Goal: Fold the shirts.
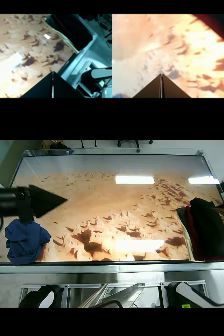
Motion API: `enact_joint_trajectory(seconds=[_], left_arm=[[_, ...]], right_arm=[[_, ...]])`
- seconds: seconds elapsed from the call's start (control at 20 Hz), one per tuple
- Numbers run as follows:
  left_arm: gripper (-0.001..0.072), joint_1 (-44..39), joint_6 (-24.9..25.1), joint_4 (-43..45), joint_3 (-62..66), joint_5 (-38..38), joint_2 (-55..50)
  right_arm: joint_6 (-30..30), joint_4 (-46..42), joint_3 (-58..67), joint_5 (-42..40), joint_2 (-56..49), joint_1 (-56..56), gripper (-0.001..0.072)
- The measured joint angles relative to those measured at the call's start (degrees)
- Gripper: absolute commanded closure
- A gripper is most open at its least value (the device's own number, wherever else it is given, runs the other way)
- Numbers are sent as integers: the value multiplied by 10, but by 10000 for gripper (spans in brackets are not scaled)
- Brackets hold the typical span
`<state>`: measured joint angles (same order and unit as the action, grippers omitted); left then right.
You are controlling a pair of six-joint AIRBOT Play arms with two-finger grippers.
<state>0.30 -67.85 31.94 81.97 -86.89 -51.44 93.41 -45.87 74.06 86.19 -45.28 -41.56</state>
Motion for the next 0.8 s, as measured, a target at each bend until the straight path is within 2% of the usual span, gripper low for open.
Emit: enact_joint_trajectory(seconds=[0.15, 0.4, 0.6, 0.8], left_arm=[[692, -37, 0, 1, -165, 35, 81], [691, -107, -22, 2, -420, 103, 216], [691, -141, -37, 0, -507, 144, 282], [691, -151, -52, 0, -536, 169, 321]], right_arm=[[-35, 8, -131, -48, 99, 153, 689], [-46, 9, -341, -128, 235, 351, 688], [-48, 16, -395, -155, 267, 422, 689], [-50, 20, -410, -163, 276, 444, 689]])
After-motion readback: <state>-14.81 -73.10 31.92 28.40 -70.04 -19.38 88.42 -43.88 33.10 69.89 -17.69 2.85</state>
